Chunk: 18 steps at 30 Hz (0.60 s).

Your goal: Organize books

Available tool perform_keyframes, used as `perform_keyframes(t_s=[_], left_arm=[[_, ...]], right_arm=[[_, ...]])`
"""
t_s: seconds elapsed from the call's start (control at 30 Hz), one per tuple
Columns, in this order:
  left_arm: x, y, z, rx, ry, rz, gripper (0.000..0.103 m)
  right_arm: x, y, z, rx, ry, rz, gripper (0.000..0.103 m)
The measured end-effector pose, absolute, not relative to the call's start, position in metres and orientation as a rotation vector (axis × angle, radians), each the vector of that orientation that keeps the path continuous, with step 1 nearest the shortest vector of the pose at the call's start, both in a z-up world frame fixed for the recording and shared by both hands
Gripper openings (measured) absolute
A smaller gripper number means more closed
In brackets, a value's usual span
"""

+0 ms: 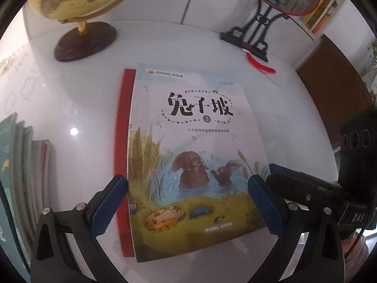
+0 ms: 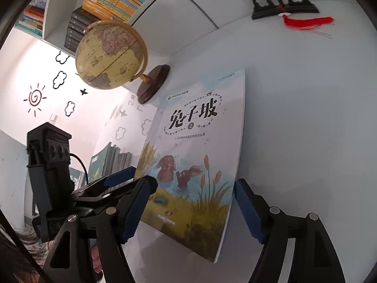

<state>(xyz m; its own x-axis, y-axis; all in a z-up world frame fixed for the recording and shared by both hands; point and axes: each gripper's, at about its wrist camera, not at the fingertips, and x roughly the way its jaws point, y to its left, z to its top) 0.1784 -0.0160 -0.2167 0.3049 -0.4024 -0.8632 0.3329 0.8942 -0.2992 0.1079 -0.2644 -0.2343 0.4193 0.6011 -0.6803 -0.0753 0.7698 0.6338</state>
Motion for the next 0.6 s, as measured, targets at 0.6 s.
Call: perform_keyframes(t_s=[0.6], left_arm=[[0.181, -0.011, -0.223, -0.126, 1.180, -0.516, 0.102]], right_arm=[[0.100, -0.284, -0.241, 0.605, 1.085, 0.472, 0.075]])
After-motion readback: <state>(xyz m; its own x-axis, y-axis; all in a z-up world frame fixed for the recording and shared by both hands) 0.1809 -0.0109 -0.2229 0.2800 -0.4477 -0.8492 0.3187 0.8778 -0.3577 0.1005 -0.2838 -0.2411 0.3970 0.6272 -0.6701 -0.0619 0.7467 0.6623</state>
